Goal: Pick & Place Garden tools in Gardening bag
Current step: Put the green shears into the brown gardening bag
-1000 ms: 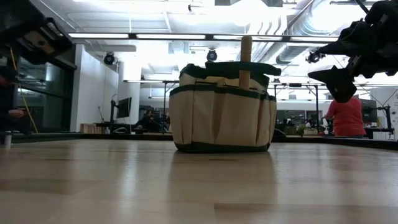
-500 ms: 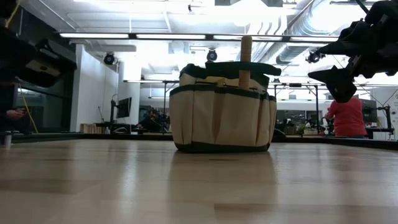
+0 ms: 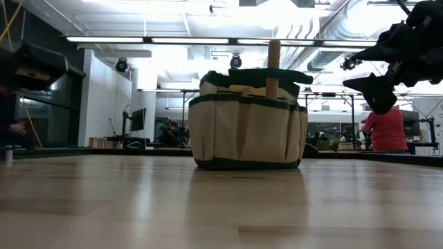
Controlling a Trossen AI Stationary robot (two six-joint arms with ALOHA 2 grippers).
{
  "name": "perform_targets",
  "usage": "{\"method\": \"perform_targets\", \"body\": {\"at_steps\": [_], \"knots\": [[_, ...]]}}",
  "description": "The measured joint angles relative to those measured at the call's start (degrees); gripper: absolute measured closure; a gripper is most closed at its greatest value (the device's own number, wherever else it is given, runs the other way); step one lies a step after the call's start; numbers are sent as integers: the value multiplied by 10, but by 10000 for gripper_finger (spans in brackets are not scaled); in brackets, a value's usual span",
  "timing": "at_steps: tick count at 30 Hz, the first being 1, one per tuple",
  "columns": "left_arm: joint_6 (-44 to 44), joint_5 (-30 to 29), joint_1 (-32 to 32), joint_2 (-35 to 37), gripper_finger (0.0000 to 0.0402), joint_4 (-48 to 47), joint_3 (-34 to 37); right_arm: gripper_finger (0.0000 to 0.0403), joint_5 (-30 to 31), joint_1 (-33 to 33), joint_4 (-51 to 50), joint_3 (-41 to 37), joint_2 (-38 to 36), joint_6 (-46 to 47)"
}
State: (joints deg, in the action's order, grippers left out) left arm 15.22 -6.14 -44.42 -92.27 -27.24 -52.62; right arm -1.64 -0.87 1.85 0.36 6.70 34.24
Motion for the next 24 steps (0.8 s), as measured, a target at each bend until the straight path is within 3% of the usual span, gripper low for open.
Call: {"method": "perform_targets", "body": {"at_steps": [18,24], "knots": [[-64,-2,1,0,245,-11,0,147,0,0,0,0,0,0],[-64,6,2,-34,245,27,0,147,0,0,0,0,0,0]]}}
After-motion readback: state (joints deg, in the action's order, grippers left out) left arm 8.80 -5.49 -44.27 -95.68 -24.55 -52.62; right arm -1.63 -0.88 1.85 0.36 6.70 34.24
